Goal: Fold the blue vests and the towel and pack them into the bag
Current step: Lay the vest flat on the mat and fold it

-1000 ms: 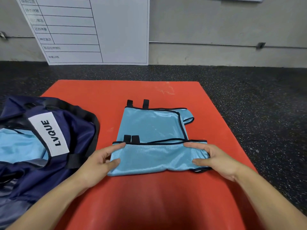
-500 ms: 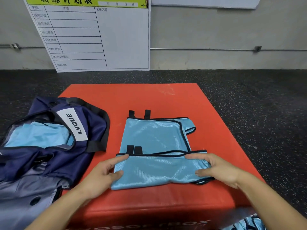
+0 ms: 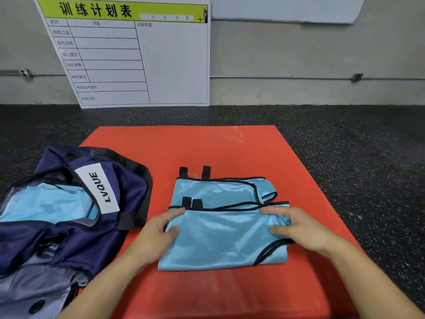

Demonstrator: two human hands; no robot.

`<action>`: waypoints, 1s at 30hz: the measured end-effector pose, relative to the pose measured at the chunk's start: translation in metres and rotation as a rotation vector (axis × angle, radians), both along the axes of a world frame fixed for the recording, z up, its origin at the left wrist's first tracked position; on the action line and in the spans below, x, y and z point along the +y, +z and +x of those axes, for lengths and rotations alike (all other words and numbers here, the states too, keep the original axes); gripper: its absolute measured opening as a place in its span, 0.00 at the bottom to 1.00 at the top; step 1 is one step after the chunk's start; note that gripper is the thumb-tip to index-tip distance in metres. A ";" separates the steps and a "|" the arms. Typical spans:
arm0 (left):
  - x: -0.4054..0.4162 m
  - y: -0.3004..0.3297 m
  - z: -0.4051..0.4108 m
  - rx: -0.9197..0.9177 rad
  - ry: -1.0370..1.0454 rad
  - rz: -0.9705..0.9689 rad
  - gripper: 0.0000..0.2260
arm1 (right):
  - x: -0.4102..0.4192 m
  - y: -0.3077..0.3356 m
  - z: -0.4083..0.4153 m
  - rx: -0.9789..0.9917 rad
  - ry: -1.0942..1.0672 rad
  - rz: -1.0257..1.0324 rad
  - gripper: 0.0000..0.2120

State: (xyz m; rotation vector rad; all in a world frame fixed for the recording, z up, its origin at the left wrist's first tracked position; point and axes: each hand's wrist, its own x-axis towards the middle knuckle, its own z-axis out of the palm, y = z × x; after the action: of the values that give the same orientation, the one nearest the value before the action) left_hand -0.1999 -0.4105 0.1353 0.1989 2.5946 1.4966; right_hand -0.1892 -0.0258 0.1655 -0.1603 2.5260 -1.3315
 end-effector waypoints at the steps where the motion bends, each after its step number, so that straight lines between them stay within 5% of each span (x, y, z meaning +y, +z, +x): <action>1: 0.000 -0.001 -0.006 -0.001 0.001 -0.009 0.21 | 0.000 -0.001 -0.007 0.025 -0.014 0.009 0.22; 30: 0.031 0.006 -0.076 0.043 0.133 -0.164 0.25 | -0.018 -0.022 -0.090 0.205 -0.189 0.141 0.22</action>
State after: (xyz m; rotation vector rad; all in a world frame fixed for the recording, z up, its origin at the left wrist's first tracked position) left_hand -0.2756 -0.3795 0.1413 0.0423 2.7981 1.3224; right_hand -0.2792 -0.0437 0.1439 -0.0297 2.8587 -1.2536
